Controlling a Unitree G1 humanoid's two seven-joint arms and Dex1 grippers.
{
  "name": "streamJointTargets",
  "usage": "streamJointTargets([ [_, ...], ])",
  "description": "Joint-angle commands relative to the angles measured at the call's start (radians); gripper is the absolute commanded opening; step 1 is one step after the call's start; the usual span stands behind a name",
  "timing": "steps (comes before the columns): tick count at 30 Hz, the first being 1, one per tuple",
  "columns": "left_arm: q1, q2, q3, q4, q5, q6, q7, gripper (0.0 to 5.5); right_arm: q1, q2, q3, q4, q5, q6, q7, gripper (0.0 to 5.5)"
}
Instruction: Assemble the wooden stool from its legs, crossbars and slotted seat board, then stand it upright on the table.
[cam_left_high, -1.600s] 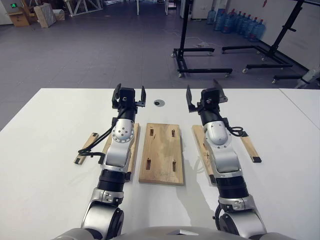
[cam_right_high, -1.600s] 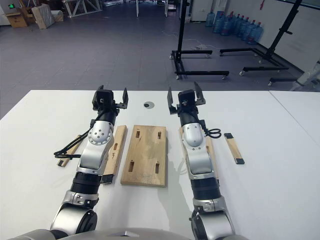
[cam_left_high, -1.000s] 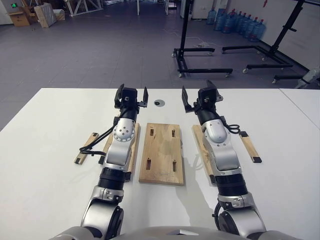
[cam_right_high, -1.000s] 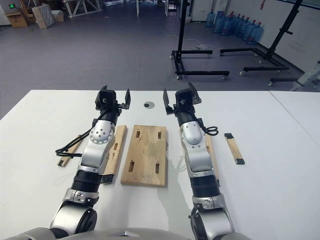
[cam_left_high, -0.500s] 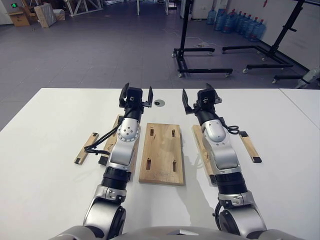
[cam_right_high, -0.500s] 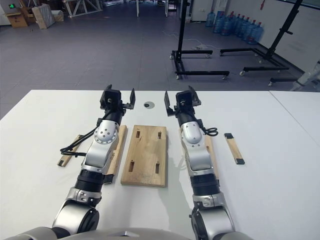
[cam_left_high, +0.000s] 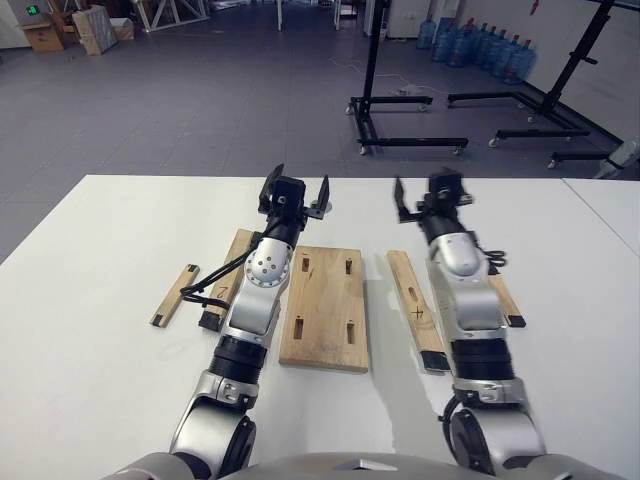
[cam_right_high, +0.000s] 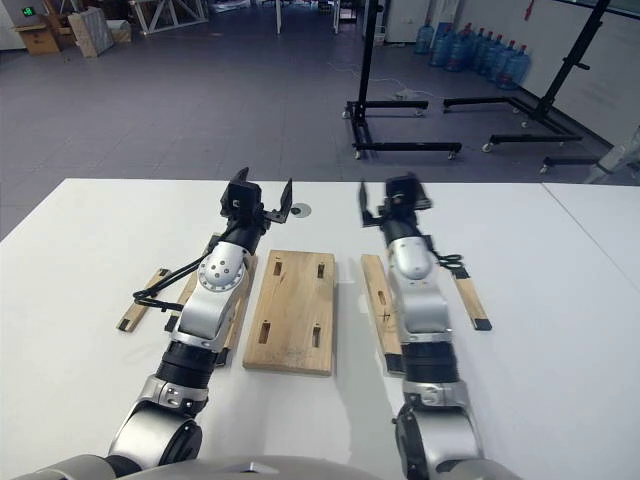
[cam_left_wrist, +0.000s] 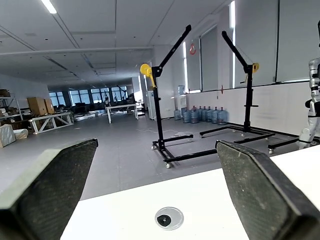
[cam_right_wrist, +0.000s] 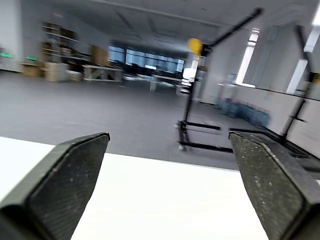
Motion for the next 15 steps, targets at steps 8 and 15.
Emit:
streamJointTargets([
  [8, 0.084, -0.023, 0.008, -0.052, 0.028, 0.016, 0.08, 4.33, 0.184, -0.366, -0.287, 0.253, 0.246, 0.239, 0.356, 4.39],
  [15, 0.099, -0.029, 0.0, -0.07, 0.031, 0.02, 0.087, 4.33, 0.379, -0.281, -0.252, 0.165, 0.267, 0.317, 0.336, 4.39],
])
